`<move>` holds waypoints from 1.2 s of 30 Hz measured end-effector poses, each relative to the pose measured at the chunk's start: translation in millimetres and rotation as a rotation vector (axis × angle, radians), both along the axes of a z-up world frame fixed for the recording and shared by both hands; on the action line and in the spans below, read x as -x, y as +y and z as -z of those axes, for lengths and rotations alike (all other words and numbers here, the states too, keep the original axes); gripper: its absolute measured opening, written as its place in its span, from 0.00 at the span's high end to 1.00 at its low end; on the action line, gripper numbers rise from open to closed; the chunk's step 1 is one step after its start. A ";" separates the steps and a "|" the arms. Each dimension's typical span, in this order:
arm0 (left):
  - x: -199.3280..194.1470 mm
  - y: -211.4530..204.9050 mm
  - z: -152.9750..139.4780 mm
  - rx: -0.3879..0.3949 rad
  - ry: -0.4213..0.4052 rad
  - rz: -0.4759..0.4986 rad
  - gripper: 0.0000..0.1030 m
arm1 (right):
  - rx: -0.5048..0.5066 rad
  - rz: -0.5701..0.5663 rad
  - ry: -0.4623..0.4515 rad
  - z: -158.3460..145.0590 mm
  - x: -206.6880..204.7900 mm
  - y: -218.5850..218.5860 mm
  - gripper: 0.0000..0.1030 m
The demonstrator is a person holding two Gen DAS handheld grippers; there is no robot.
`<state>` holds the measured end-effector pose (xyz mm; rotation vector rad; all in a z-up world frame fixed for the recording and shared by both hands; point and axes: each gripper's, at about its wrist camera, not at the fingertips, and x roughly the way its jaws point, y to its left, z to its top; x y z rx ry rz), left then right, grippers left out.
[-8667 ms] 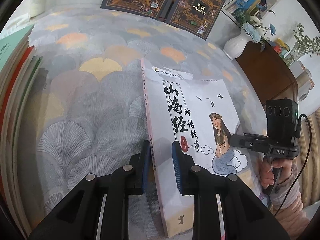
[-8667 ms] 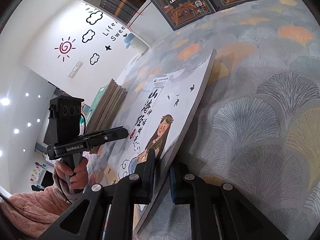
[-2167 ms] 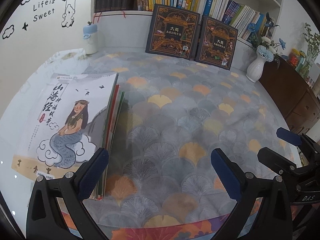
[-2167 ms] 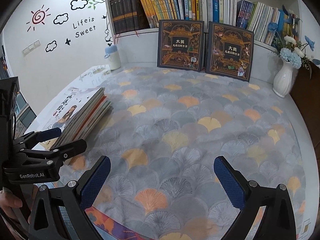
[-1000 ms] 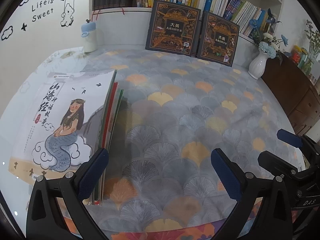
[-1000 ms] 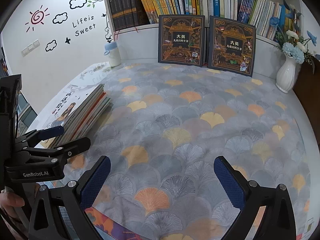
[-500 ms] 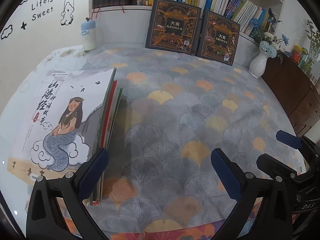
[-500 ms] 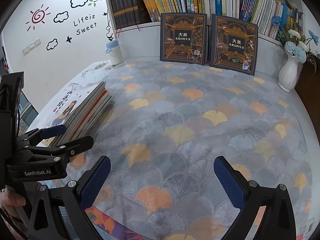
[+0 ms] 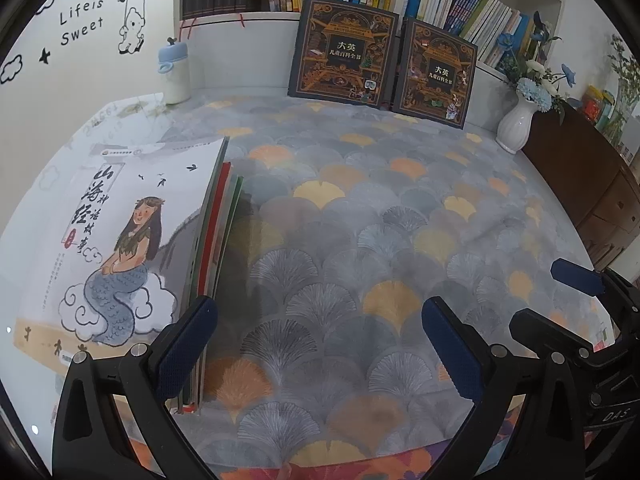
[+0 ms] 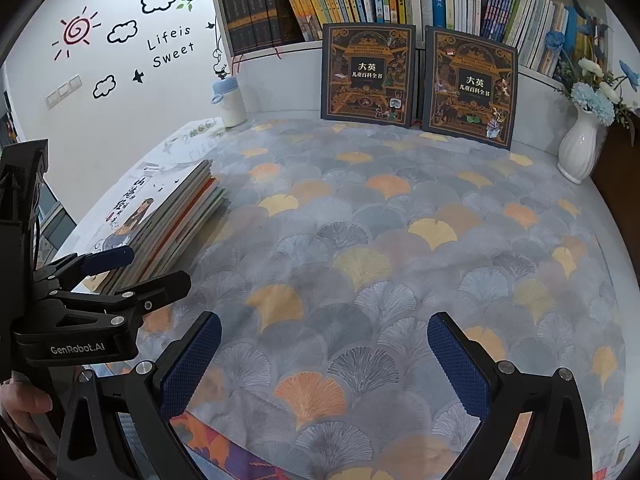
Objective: Organize books
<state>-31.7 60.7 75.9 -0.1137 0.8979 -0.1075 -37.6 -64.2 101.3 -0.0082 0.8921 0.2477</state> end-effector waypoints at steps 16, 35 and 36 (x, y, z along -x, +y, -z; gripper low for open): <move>-0.1 0.8 -0.2 0.002 0.001 -0.004 0.01 | -0.003 -0.011 0.006 0.8 -1.5 0.0 0.00; -2.5 -0.3 3.1 0.010 0.012 -0.008 0.01 | 0.000 0.003 0.007 1.8 -3.8 -2.8 0.00; -2.3 -0.6 3.2 0.010 0.012 -0.007 0.01 | -0.001 0.002 0.007 2.0 -4.0 -3.0 0.00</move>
